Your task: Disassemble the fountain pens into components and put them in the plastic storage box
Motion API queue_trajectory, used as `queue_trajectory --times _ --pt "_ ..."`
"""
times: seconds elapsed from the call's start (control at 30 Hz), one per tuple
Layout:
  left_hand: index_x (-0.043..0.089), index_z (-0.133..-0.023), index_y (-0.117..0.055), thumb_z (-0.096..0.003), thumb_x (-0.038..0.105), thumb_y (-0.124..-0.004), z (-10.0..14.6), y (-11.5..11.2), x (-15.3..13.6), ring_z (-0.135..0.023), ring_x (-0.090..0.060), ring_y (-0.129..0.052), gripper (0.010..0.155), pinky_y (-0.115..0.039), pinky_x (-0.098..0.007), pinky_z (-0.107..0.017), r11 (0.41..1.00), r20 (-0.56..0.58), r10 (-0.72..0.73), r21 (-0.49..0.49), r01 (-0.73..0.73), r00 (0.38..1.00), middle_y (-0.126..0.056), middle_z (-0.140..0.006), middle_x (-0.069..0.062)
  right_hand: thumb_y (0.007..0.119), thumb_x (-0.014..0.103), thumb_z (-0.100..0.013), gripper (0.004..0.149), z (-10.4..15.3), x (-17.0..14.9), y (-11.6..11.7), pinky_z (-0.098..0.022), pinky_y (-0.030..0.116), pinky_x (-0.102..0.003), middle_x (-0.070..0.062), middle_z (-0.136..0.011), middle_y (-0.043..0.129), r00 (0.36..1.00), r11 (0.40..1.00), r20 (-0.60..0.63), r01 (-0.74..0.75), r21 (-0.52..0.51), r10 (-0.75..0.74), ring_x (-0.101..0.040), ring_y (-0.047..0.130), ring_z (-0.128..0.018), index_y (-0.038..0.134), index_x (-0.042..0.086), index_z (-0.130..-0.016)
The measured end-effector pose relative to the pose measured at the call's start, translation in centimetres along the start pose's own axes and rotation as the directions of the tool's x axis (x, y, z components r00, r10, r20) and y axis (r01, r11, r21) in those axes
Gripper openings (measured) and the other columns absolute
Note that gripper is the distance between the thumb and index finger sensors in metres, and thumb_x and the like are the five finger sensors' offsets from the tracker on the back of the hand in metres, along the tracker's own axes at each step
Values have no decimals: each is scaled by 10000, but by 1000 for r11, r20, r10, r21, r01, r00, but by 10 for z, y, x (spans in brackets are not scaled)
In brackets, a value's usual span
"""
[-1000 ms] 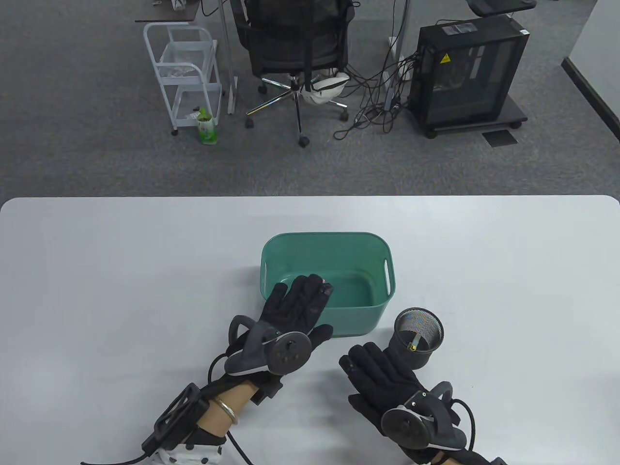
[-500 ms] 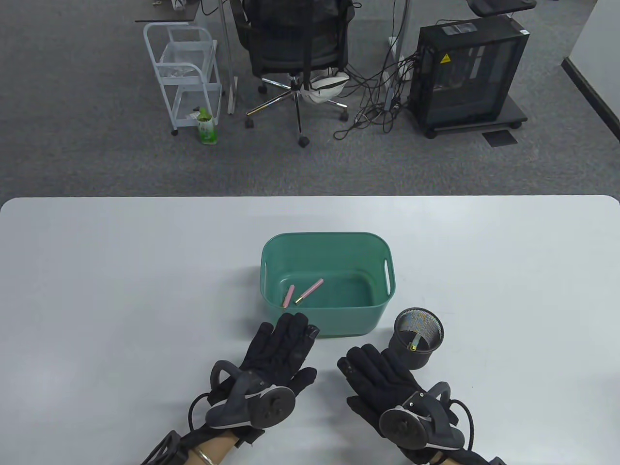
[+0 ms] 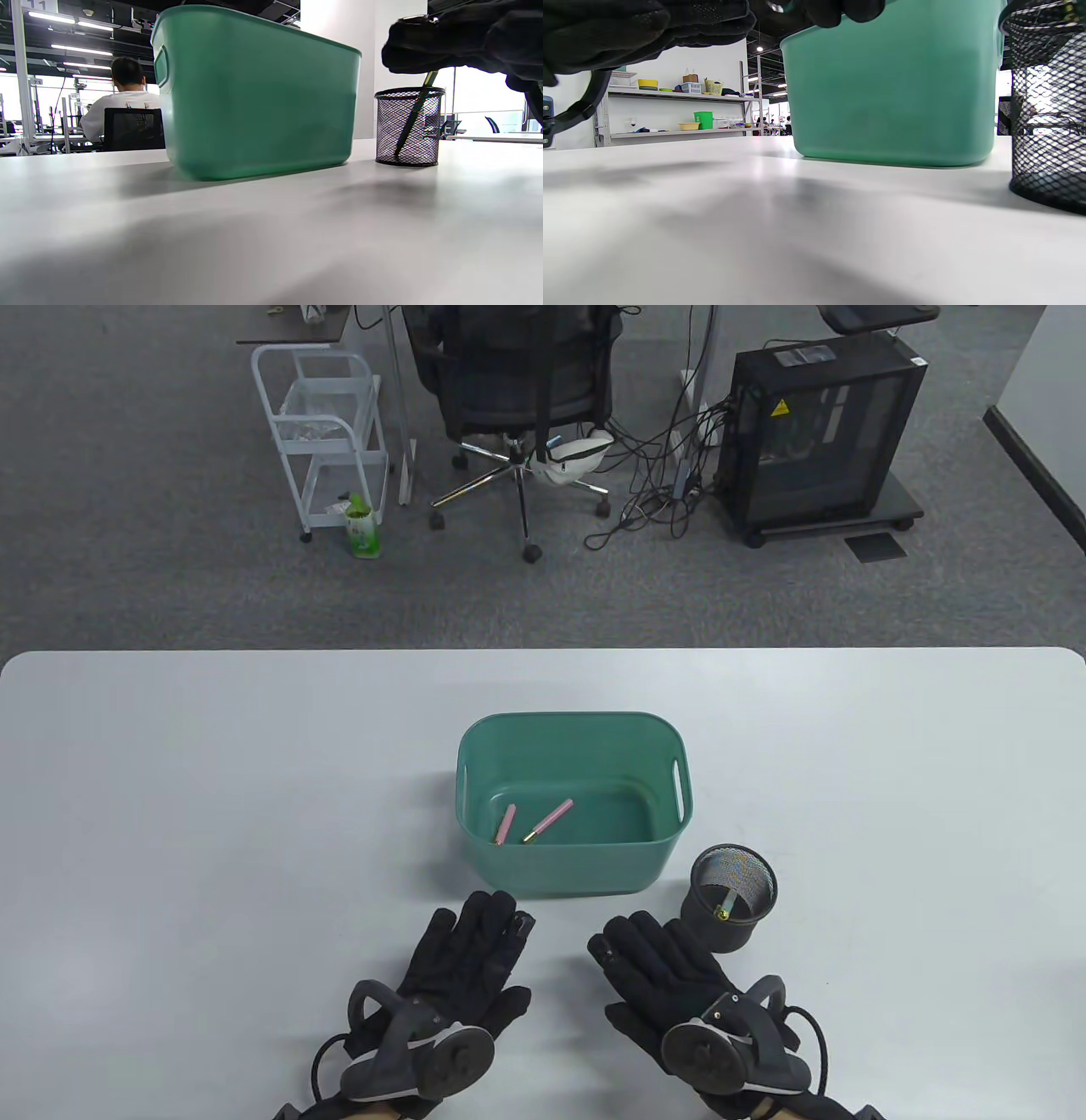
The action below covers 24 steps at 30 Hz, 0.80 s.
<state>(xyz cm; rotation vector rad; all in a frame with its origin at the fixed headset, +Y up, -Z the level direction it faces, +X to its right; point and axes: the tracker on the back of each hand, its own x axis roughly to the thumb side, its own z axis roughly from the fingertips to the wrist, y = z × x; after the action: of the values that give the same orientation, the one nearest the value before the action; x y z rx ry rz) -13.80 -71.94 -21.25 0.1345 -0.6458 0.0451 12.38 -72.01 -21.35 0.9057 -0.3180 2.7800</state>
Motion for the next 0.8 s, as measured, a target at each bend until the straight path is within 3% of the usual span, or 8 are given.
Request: queue_trajectory --times 0.53,0.8 --pt "120 -1273 -195 -680 517 -370 1 -7 0 -1216 -388 -234 734 -198 -562 -871 999 27 30 -31 -29 999 -213 -1336 -157 538 521 -556 661 0 0 2 -828 357 -462 -46 -1210 453 1000 1000 3 3 20 -3 -288 476 -1112 476 254 -1157" --pt "121 -1274 -198 -679 522 -377 0 -8 -1 -1217 -387 -232 739 -196 -564 -870 998 27 28 -52 -27 999 -208 -1336 -159 598 523 -546 652 -2 2 -22 -834 366 -490 -43 -1210 483 1000 996 -5 -16 -90 16 -291 505 -1114 513 289 -1149"
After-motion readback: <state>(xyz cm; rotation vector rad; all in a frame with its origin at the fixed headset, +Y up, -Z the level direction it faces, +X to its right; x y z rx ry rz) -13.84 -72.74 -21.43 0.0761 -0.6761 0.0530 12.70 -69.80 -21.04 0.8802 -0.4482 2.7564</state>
